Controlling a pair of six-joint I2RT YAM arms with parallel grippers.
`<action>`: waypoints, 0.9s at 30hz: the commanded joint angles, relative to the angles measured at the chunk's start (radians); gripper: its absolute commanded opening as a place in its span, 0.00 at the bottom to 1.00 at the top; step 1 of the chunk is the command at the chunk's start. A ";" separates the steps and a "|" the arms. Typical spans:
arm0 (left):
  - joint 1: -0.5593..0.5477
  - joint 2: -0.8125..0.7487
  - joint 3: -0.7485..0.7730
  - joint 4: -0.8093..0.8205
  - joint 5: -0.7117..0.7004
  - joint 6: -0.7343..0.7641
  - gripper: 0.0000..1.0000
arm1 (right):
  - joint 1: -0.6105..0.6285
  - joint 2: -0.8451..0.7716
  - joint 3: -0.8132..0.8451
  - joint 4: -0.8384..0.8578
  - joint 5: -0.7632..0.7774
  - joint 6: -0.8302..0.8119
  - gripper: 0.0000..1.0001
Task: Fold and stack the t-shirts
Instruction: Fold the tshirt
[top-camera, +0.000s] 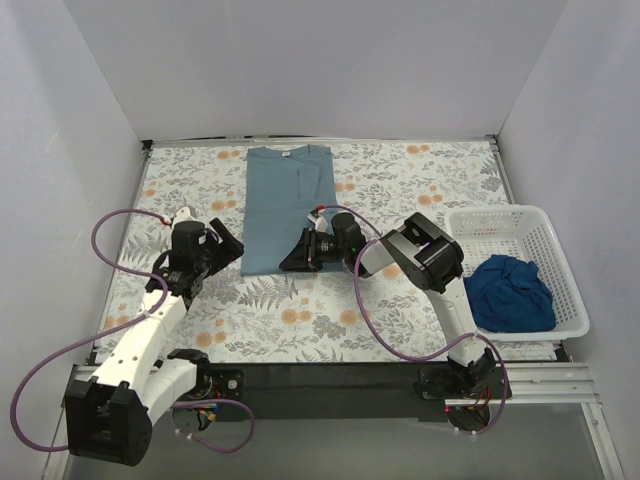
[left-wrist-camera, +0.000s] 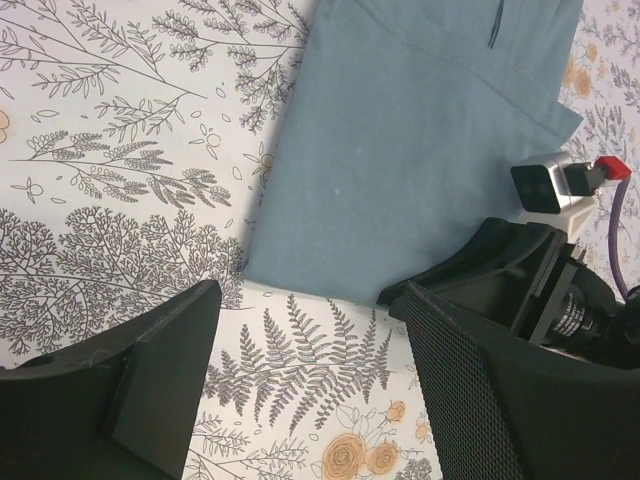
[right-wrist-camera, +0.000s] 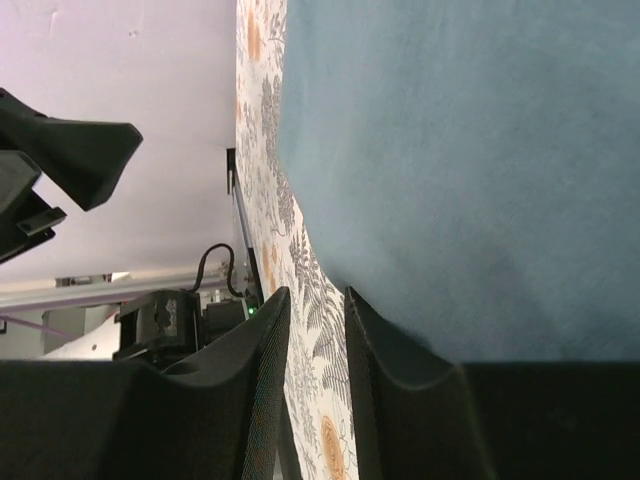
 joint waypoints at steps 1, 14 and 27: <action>0.004 0.012 -0.010 0.009 0.010 0.030 0.73 | -0.002 -0.004 -0.038 -0.063 0.102 -0.005 0.35; 0.004 0.183 0.018 0.001 0.053 0.062 0.73 | -0.054 -0.482 -0.116 -0.556 0.261 -0.410 0.37; -0.008 0.485 0.159 -0.054 0.065 0.133 0.74 | -0.053 -0.644 -0.004 -1.187 0.789 -0.709 0.50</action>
